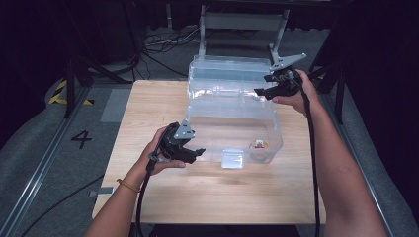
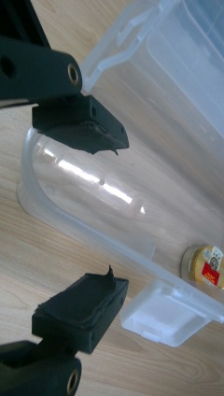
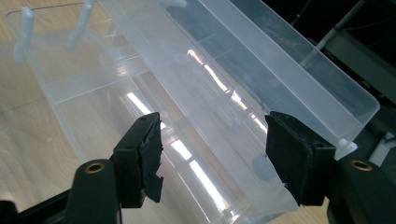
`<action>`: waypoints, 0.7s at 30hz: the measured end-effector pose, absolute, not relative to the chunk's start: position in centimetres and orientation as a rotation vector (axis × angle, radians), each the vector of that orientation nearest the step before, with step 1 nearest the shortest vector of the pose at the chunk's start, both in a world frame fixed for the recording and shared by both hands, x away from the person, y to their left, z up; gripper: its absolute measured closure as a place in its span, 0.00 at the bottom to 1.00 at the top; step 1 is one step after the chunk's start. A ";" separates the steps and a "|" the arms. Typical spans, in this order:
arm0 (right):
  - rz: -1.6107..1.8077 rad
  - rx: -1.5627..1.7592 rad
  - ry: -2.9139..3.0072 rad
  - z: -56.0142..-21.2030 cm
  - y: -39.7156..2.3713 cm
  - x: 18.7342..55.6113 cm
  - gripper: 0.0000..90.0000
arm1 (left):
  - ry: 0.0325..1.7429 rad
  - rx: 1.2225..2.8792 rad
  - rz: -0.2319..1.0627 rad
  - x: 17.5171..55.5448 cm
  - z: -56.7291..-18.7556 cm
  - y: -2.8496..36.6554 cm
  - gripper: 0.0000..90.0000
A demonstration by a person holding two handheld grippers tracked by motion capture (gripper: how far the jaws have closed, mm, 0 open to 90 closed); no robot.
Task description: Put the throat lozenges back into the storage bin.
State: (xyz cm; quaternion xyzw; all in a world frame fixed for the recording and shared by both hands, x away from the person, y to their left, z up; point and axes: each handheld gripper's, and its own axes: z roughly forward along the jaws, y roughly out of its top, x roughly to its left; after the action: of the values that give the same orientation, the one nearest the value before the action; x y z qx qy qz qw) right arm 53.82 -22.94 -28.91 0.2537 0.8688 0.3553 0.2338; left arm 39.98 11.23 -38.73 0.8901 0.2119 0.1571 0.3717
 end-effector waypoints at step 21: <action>0.814 0.637 2.495 -30.6 -20.8 55.7 0.64 | 0.531 2.384 0.360 41.4 -40.9 8.7 0.50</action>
State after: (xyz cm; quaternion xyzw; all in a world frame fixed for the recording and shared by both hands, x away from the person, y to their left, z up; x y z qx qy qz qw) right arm 55.69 -20.79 -30.57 0.2303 0.9014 0.2940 0.2189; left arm 41.42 8.69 -40.91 0.9115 0.2029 0.1378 0.3301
